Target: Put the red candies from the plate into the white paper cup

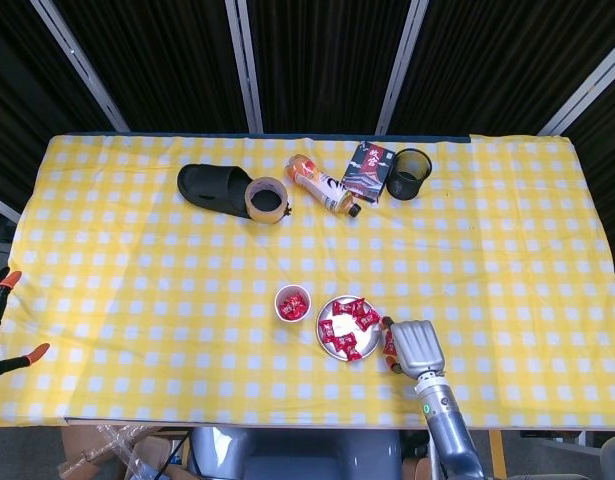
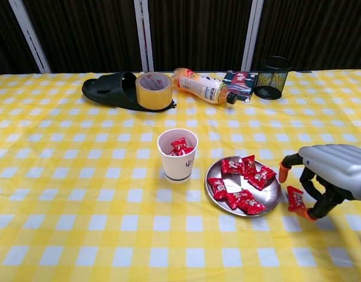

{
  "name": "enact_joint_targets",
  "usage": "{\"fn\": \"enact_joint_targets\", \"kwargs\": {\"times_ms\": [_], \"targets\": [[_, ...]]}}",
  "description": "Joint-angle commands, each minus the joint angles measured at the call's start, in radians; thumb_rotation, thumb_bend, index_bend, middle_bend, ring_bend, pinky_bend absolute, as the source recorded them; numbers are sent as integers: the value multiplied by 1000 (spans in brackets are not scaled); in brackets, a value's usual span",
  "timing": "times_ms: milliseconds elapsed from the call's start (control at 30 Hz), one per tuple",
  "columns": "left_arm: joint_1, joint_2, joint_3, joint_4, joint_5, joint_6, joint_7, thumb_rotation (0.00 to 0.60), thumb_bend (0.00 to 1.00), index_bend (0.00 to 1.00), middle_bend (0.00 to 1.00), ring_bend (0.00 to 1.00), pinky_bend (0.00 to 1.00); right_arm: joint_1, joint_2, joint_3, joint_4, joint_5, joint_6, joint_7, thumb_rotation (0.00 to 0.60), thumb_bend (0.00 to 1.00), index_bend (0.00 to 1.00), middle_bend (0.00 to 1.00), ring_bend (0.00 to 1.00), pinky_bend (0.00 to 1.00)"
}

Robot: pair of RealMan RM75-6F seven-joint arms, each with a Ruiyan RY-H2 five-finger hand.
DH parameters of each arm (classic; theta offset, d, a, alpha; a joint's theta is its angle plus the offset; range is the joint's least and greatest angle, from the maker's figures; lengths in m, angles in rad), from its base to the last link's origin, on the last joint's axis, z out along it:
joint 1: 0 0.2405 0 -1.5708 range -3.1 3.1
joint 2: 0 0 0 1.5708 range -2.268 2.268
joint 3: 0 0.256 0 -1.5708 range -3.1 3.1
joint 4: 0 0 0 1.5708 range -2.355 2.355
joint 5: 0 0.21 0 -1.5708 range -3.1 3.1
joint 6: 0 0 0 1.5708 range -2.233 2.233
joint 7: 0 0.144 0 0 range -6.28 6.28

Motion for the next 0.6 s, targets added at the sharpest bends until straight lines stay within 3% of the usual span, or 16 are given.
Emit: {"fn": "enact_joint_targets", "kwargs": {"times_ms": [33,600], "targets": [[0,0,0,0,0,-1,1,600,47,0,0,0,0,-2,-2,2,5,2,-5,1,600,314,379,790,940,837],[1,-1,-1,-1,-1,1,1,600,47,0,0,0,0,-12,-17,13,46,13,-40,11,600,323,450,790,940,837]]}}
